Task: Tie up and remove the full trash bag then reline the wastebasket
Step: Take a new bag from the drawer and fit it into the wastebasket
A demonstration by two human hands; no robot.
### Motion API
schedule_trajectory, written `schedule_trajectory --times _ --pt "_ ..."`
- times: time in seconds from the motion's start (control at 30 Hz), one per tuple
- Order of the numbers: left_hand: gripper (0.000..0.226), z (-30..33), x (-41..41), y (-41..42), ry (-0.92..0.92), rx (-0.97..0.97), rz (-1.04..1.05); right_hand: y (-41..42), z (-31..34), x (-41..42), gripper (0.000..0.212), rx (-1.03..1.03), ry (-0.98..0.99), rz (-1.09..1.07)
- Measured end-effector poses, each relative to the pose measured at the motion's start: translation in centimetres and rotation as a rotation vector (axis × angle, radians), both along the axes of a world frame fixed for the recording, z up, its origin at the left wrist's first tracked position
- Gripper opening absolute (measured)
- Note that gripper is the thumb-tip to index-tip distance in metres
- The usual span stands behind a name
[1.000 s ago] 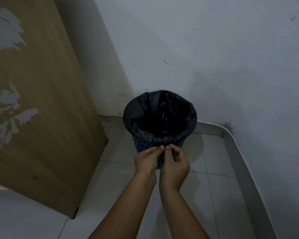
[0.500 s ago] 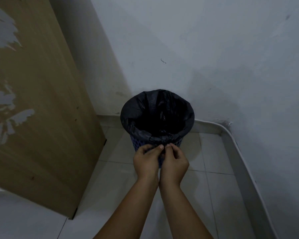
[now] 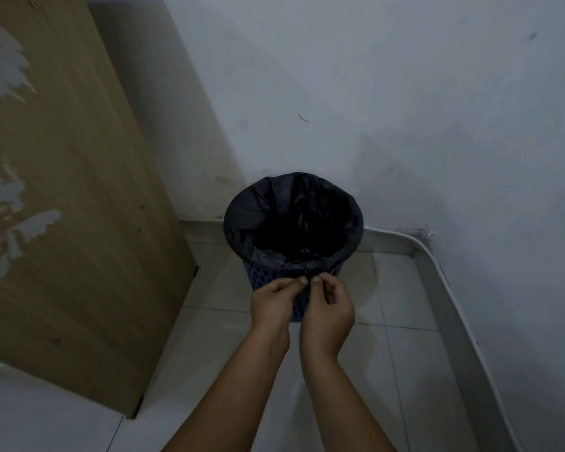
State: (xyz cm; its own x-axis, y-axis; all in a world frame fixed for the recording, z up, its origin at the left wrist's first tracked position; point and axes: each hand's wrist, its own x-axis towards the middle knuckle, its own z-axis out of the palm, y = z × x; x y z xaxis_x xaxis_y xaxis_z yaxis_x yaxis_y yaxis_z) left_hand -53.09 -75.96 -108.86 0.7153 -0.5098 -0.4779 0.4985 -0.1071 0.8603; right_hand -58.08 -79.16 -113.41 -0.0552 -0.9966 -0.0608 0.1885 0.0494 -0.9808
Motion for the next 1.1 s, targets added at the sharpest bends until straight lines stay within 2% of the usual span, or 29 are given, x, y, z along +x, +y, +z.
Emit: schedule_trajectory --times 0.2,0.33,0.5,0.6,0.67,0.73,0.8,0.87,0.9,0.93,0.97,1.03,1.1 --pt "0.012 1.6 0.5 0.3 0.167 0.07 -0.115 0.9 -0.8 -0.8 0.028 -0.067 0.044 0.118" --pt "0.024 2.3 0.9 0.6 0.296 0.083 -0.159 0.8 -1.1 -1.1 0.043 -0.249 0.234 0.194" --pt "0.021 1.9 1.1 0.7 0.217 0.116 -0.181 0.0 -0.9 -1.4 0.028 -0.31 0.294 0.134" --pt "0.026 2.7 1.8 1.0 0.11 0.199 -0.315 -0.9 -0.8 -1.5 0.018 -0.236 0.251 0.093" --pt "0.038 4.7 3.1 1.6 -0.085 0.349 -0.563 -1.0 -0.7 -1.3 0.013 -0.141 0.204 0.064" --pt "0.05 7.0 4.6 1.8 -0.382 0.481 -0.802 -1.3 -0.6 -1.2 0.009 -0.078 0.169 0.068" --pt "0.053 8.9 5.5 1.4 -0.685 0.415 -0.777 -1.7 -0.4 -1.4 0.006 -0.037 0.12 0.108" --pt "0.053 9.6 6.0 0.0 -1.15 0.361 -0.571 -2.2 0.2 -1.7 0.009 0.022 0.043 0.164" --pt "0.049 9.6 6.1 -0.8 -1.409 0.38 -0.552 -2.4 0.6 -1.7 0.012 0.065 0.001 0.179" --pt "0.045 9.2 6.1 -1.5 -1.585 0.406 -0.637 -2.7 1.0 -1.9 0.015 0.116 -0.04 0.182" --pt "0.046 8.3 6.2 -2.2 -1.661 0.45 -0.792 -2.9 1.4 -2.0 0.016 0.177 -0.081 0.182" --pt "0.051 5.7 6.7 -2.7 -1.65 0.573 -1.064 -3.5 2.3 -2.4 0.016 0.326 -0.173 0.191" --pt "0.051 3.7 7.1 -2.4 -1.676 0.638 -1.126 -4.3 2.9 -2.6 0.015 0.501 -0.286 0.225"
